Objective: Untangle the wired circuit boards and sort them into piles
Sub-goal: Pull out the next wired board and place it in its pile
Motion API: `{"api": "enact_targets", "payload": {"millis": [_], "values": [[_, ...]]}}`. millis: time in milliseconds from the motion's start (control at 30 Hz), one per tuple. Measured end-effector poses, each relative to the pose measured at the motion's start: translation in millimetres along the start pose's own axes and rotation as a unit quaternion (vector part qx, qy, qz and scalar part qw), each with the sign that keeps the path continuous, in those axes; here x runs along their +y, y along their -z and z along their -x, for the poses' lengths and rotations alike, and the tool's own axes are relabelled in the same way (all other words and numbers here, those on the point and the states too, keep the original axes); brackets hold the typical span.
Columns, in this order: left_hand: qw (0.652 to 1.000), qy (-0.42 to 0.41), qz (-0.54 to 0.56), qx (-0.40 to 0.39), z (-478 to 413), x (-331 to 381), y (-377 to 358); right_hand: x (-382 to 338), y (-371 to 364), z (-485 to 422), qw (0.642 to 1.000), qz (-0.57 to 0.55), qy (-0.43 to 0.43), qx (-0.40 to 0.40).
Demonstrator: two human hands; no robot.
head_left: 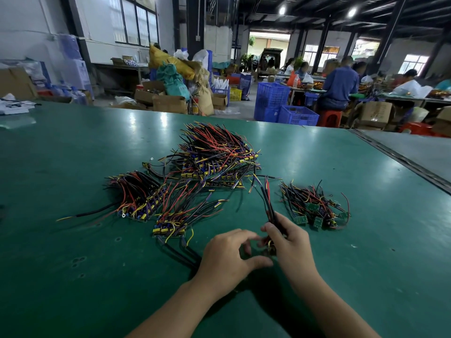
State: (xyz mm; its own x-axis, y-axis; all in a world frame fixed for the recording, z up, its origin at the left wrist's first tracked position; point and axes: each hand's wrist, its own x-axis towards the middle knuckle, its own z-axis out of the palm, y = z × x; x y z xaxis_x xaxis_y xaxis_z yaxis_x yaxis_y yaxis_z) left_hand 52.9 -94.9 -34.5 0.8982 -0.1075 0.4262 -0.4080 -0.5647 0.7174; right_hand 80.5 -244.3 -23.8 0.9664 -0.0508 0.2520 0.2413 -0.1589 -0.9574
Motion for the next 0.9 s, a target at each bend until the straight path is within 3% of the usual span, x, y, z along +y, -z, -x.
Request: {"api": "enact_targets", "payload": {"millis": [133,200,300,400,500,633,767,900], "values": [[1.000,0.014,0.000,0.004,0.7,-1.8,-0.9,-1.7,16.7,-26.2,0.970,0.233,0.045,0.041],[1.000,0.020,-0.006,-0.002,0.9,-1.9,-2.2,-4.8,27.9,-50.4,0.922,0.374,0.071,0.064],[0.999,0.025,-0.028,-0.014,0.0,-4.2,-3.8,-5.3,39.5,-87.0,0.834,0.548,0.045,0.045],[0.999,0.038,-0.028,-0.023,0.3,-3.0,-5.0,-2.5,48.2,-106.0,0.779,0.627,-0.014,0.001],[0.999,0.042,-0.020,-0.026,1.1,-3.9,-4.7,5.6,50.1,-115.0,0.703,0.707,-0.065,-0.038],[0.997,0.057,0.045,-0.032,0.3,-3.1,-1.2,21.7,37.3,-114.7,0.695,0.707,-0.114,-0.066],[0.996,0.057,0.068,-0.019,-0.2,-1.2,1.3,25.9,24.8,-103.0,0.668,0.739,-0.074,-0.053],[0.998,0.039,0.051,0.004,-1.2,-1.3,3.0,18.2,-4.4,-72.1,0.730,0.680,0.057,-0.042]]}}
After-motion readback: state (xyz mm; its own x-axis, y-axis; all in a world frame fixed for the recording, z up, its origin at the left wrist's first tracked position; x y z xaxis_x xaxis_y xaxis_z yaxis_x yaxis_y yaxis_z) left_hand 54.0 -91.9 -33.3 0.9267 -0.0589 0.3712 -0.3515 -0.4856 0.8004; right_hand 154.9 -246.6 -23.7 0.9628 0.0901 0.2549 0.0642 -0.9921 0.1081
